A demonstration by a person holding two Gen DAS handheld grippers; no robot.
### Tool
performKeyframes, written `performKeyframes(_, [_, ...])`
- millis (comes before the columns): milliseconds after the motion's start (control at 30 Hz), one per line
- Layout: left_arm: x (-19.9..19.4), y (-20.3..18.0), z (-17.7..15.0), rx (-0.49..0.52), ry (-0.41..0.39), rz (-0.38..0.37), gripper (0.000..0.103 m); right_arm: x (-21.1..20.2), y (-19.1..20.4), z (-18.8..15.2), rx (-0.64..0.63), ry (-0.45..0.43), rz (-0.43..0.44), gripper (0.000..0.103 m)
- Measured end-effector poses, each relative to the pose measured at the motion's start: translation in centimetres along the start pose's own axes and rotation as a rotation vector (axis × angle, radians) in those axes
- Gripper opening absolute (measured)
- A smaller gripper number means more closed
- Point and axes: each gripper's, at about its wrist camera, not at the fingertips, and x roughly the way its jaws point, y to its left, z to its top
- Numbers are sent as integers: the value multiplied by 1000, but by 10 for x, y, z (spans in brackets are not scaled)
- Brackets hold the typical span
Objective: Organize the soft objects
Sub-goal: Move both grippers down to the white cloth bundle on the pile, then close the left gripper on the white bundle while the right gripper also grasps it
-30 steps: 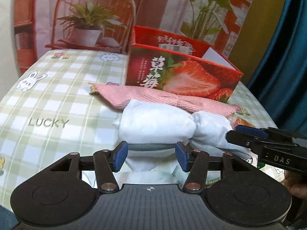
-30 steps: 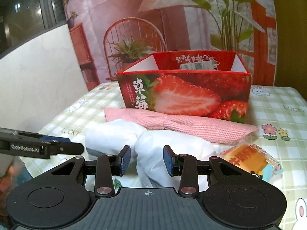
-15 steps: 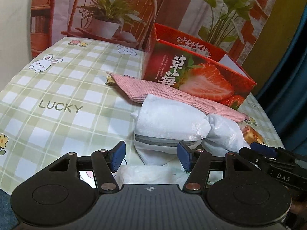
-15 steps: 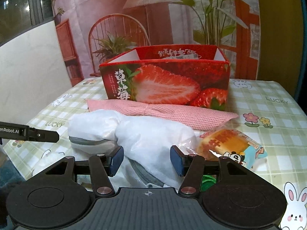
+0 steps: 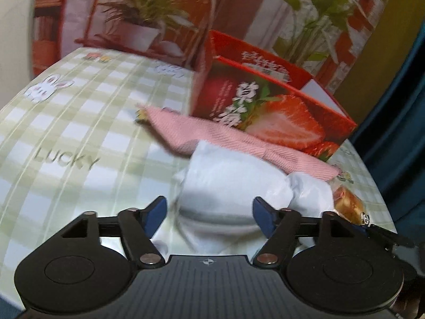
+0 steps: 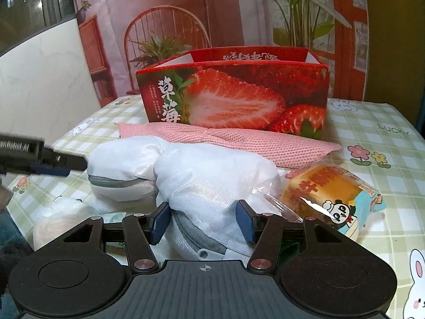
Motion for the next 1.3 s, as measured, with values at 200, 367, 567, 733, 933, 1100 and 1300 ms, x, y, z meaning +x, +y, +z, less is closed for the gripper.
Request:
performKeyframes(200, [34, -11, 17, 8, 31, -34, 85, 4, 0, -2, -11, 3, 8, 52])
performKeyframes(367, [52, -15, 7, -26, 42, -60, 85, 5, 1, -3, -18, 5, 14, 52])
performKeyframes(567, [42, -13, 1, 32, 12, -37, 35, 6, 1, -3, -10, 2, 9, 55])
performKeyframes(733, [31, 2, -4, -18, -18, 7, 16, 4, 0, -3, 1, -10, 0, 60])
performKeyframes(933, [23, 10, -7, -44, -40, 97, 9, 4, -2, -2, 4, -16, -3, 62])
performKeyframes(1100, [19, 17, -4, -81, -39, 46, 13, 3, -2, -2, 1, -20, -9, 67])
performKeyframes(1300, [23, -1, 4, -40, -65, -80, 84, 4, -1, -3, -4, -18, -9, 67])
